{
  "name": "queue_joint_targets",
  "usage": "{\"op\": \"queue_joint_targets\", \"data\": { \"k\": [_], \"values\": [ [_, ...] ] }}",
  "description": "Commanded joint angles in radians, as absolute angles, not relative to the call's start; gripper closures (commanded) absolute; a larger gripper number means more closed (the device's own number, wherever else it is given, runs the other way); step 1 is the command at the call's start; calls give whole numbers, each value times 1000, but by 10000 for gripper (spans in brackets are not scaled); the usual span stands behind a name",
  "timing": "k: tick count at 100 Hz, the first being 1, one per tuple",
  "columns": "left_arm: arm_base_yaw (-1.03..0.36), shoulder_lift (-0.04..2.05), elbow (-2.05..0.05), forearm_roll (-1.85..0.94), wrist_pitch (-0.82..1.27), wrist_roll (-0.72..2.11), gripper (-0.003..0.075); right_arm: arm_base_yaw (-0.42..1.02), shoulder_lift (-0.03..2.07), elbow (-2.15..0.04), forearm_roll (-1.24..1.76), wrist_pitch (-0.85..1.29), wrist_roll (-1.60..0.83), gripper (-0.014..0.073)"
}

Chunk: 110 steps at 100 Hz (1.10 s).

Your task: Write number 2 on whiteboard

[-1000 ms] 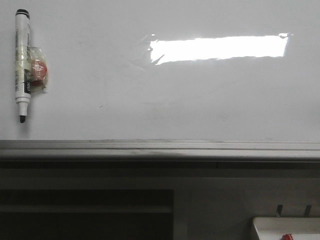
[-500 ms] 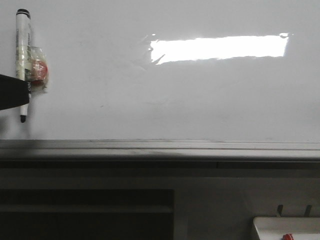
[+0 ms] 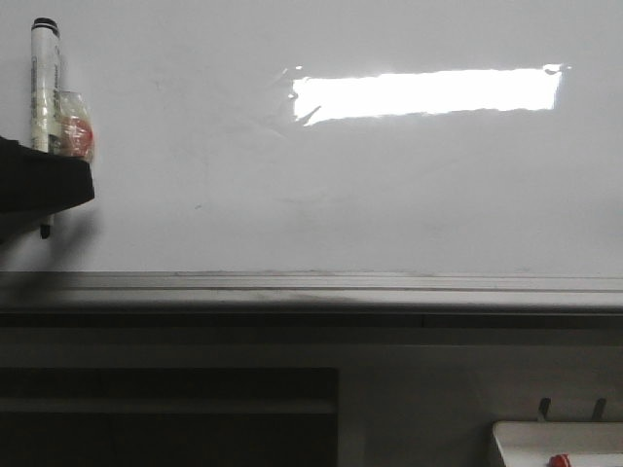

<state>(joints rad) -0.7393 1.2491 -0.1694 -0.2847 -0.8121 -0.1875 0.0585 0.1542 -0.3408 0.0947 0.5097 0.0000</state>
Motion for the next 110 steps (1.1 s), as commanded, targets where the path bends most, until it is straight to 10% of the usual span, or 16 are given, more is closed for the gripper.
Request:
{"op": "queue_joint_targets", "data": {
  "k": [1,13,85,110],
  "values": [
    [-745,1272,-192,-295,-879,-194,547,61,178,-365,85,432,-13,657],
    [-745,1281,-191,-257,-873,-194,743,61,178,-365,85,432,-13,657],
    [-745,1252,-191,207,-1001,-194,741,61,178,-365,170,394,-13,657],
    [-745,1214,-262,592,-758,-265,741,61,272,-365,485,540,-269,657]
  ]
}}
